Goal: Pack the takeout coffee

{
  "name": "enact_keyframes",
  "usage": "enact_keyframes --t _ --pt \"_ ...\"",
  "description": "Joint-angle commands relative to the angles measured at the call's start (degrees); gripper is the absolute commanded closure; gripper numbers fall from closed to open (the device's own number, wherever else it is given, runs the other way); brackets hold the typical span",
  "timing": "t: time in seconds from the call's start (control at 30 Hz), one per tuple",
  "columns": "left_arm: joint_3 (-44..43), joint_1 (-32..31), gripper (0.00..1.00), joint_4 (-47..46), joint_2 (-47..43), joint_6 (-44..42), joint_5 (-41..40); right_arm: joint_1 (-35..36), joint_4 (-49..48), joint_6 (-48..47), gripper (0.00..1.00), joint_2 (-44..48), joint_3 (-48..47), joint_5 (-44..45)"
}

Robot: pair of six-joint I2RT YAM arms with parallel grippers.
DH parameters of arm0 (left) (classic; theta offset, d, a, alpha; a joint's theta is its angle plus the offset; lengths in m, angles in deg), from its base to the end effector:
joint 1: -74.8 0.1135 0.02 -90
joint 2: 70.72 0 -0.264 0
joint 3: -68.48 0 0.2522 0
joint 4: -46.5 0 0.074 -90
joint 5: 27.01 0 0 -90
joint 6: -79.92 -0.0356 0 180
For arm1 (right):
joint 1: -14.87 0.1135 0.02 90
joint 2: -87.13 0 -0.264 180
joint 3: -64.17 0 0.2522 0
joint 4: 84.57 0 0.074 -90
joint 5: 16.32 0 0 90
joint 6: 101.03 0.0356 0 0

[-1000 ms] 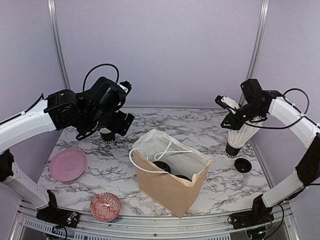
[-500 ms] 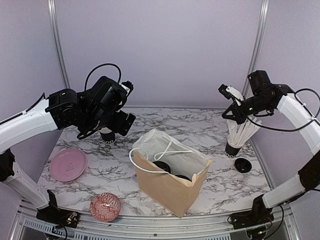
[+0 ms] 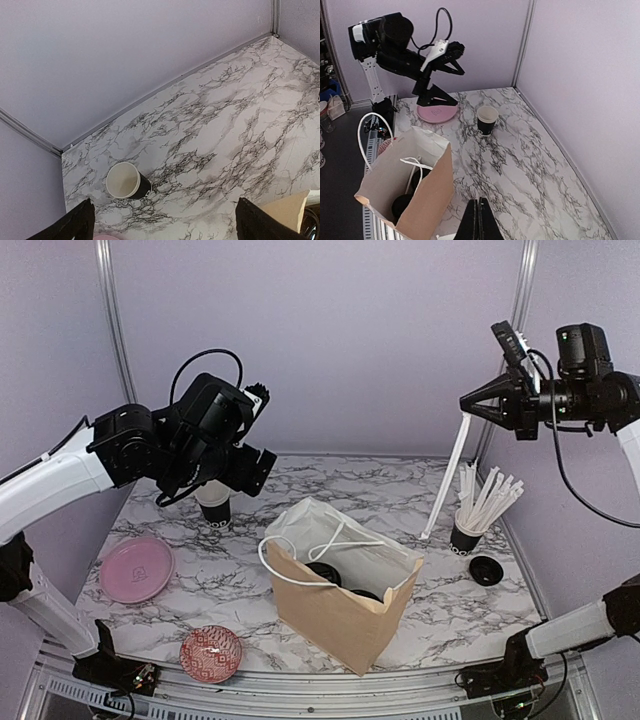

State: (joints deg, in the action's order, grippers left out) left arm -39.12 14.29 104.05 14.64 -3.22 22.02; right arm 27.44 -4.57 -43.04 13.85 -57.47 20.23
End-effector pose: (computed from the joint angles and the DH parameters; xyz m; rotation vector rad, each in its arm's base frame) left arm 0.1751 -0.2622 0.4138 0.5538 1.9454 0.0478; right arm 0.1818 0.0698 0.5049 -1.2083 1.5469 0.7596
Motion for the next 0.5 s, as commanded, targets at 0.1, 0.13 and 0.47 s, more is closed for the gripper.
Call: enact_keyframes --t 0.1,0.13,0.47 --pt "-2.4 0.4 0.01 -0.6 0.7 0.2 0.3 8.8 -4.1 -1.7 1.0 -0.9 -3.3 -10.2" --pt "-2.4 0.4 0.01 -0.6 0.6 0.3 0.3 9.1 -5.0 -1.4 1.0 -1.1 -4.2 -11.2" --pt "-2.4 0.5 0.01 -0.5 -0.3 0.1 -0.1 11.0 -8.1 2.1 1.0 -4.3 -11.6 -22.7"
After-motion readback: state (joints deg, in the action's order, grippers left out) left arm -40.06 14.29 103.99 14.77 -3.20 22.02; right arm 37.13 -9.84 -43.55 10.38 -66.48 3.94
